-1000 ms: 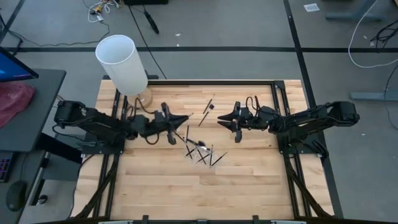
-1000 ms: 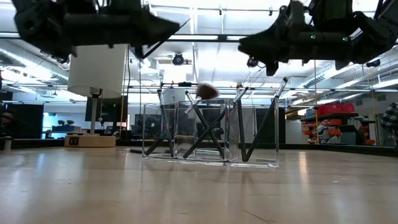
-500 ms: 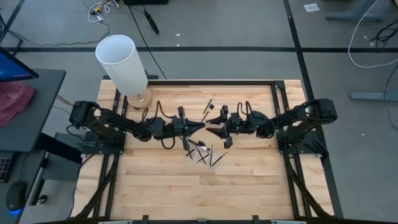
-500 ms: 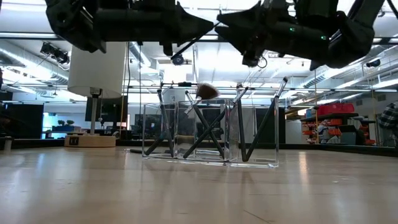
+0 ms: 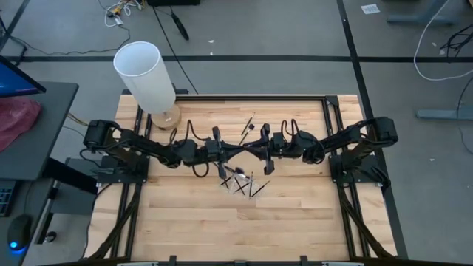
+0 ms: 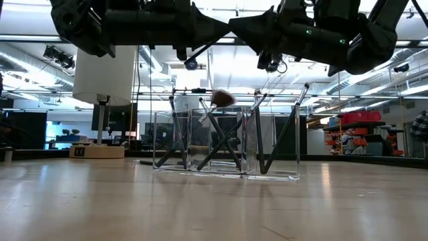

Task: Put items in baskets/containers
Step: Put the black eyeshadow brush into the transparent organizer

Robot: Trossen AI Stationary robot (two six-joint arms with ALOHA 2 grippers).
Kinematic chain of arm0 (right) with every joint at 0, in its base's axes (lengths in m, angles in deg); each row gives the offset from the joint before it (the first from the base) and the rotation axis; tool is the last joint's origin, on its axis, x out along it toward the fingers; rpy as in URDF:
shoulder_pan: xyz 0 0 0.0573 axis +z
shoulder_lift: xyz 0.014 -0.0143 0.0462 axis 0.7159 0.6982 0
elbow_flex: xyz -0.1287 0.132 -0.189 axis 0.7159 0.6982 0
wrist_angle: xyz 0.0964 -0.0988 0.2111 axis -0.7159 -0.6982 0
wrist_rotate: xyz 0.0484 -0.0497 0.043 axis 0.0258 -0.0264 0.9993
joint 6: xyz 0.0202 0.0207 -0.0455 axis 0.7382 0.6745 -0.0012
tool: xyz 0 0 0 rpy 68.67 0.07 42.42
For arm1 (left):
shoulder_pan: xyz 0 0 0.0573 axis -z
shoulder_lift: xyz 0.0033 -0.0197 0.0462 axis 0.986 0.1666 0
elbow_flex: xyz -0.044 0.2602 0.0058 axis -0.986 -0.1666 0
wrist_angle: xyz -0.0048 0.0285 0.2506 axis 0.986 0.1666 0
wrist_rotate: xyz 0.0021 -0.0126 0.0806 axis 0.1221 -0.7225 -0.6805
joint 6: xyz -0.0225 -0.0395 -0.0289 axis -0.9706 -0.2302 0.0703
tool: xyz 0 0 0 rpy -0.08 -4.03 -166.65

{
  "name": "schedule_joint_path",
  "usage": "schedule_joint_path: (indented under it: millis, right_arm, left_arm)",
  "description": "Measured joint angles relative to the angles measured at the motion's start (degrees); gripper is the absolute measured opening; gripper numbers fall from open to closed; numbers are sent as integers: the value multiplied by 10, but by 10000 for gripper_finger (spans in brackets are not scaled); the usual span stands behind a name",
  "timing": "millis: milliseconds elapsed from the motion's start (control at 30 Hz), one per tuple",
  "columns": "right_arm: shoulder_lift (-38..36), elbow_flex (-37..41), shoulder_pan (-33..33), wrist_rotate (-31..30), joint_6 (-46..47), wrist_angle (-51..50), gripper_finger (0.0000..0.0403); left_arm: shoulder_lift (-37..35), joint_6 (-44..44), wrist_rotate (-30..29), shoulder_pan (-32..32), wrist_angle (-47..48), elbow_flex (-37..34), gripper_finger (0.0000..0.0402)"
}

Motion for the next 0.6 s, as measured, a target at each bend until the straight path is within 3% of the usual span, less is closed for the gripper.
schedule_joint_path:
  millis: [100, 267, 433, 600]
  right_arm:
    - [-1, 0, 0, 0, -3, 1, 11]
    - [-11, 0, -1, -5, -1, -34, 16]
    - [-93, 1, -1, -49, -15, -186, 7]
    - [-202, -3, -2, -81, 0, -376, 8]
  left_arm:
    - [0, 0, -1, 0, -1, 0, 20]
    - [-1, -2, -18, 0, 23, 0, 43]
    - [-6, -4, -31, 0, 94, 0, 101]
    - [-65, -5, -67, 10, 229, 0, 151]
